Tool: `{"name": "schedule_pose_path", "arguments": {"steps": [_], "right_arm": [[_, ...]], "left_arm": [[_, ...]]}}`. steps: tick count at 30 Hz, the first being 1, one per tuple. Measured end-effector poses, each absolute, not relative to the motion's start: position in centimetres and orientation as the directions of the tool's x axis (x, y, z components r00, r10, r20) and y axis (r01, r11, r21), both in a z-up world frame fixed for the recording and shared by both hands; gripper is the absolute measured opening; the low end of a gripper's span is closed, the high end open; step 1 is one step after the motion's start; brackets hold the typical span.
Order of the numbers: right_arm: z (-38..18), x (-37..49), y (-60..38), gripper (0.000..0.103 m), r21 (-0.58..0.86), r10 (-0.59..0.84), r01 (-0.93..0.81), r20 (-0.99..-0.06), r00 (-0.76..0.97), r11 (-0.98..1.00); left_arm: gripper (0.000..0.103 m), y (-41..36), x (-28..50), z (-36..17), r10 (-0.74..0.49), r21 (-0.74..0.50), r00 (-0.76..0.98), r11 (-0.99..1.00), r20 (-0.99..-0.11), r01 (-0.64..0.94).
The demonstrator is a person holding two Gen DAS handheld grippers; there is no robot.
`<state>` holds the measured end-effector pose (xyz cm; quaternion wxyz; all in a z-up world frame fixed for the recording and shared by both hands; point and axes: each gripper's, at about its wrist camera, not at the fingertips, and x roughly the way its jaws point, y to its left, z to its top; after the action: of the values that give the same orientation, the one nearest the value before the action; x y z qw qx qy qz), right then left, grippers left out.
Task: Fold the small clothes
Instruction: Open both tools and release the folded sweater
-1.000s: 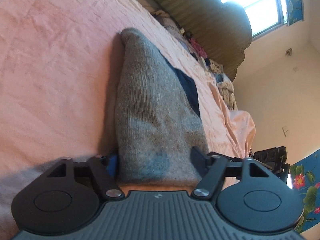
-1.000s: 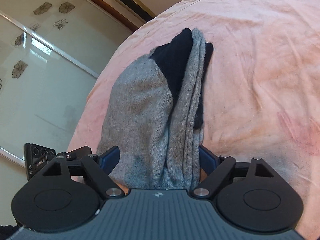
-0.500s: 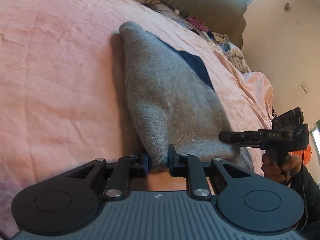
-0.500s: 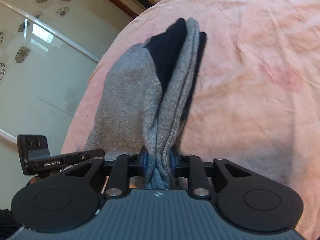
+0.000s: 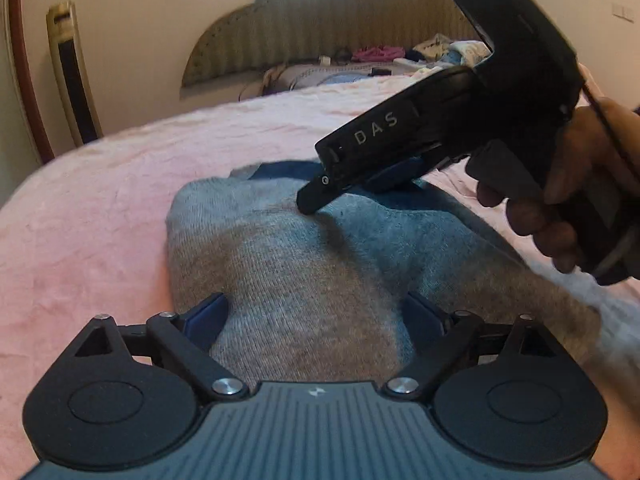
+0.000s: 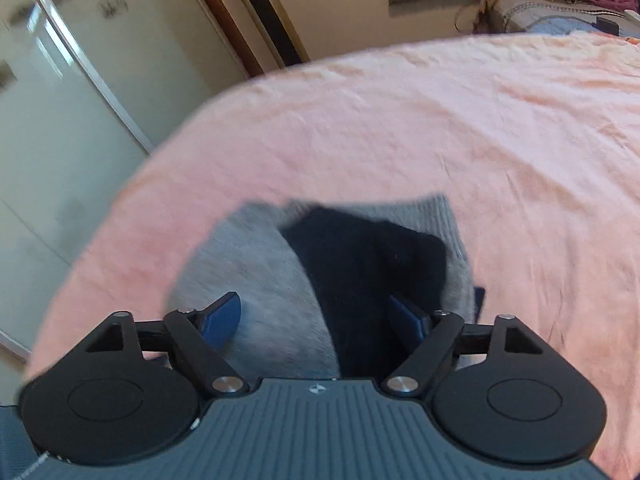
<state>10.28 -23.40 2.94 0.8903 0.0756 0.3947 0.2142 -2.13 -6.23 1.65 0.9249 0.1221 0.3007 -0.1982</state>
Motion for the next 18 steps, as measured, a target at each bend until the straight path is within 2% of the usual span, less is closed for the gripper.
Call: {"name": "schedule_pose_path", "arguments": {"steps": [3, 7, 10, 12, 13, 14, 16, 18], "right_arm": [[3.0, 11.0, -24.5, 0.073, 0.348, 0.459, -0.3, -0.665, 0.589, 0.888], [4.4, 10.8, -22.7, 0.069, 0.248, 0.371, -0.282, -0.726, 0.58, 0.927], [6.2, 9.1, -22.2, 0.07, 0.256, 0.382, -0.287, -0.692, 0.613, 0.923], [5.3, 8.8, -21.9, 0.077, 0.25, 0.389, -0.307, -0.708, 0.59, 0.918], [3.7, 9.5, -22.1, 0.077, 0.218, 0.36, -0.302, -0.739, 0.57, 0.928], [3.0, 9.2, -22.7, 0.076, 0.182, 0.359, -0.334, -0.707, 0.609, 0.925], [2.9, 9.5, -23.8, 0.074, 0.243, 0.398, -0.324, -0.692, 0.602, 0.914], [3.7, 9.4, -23.1, 0.071, 0.197, 0.355, -0.316, -0.724, 0.591, 0.928]], "left_arm": [[0.095, -5.7, -2.1, 1.8, -0.307, 0.075, 0.734, 0.896, -0.605, 0.437], [0.097, -5.9, -2.3, 1.3, -0.304, 0.091, 0.739, 0.893, -0.601, 0.441], [0.097, -5.9, -2.5, 1.2, -0.306, 0.089, 0.743, 0.894, -0.596, 0.44], [0.098, -6.0, -2.5, 1.2, -0.307, 0.09, 0.743, 0.893, -0.595, 0.441], [0.098, -6.0, -2.5, 1.2, -0.309, 0.09, 0.742, 0.892, -0.595, 0.443], [0.098, -6.0, -2.5, 1.2, -0.312, 0.09, 0.741, 0.89, -0.594, 0.446], [0.098, -5.9, -2.4, 1.2, -0.311, 0.09, 0.741, 0.891, -0.595, 0.445], [0.098, -5.9, -2.7, 1.2, -0.31, 0.091, 0.743, 0.891, -0.593, 0.445]]}}
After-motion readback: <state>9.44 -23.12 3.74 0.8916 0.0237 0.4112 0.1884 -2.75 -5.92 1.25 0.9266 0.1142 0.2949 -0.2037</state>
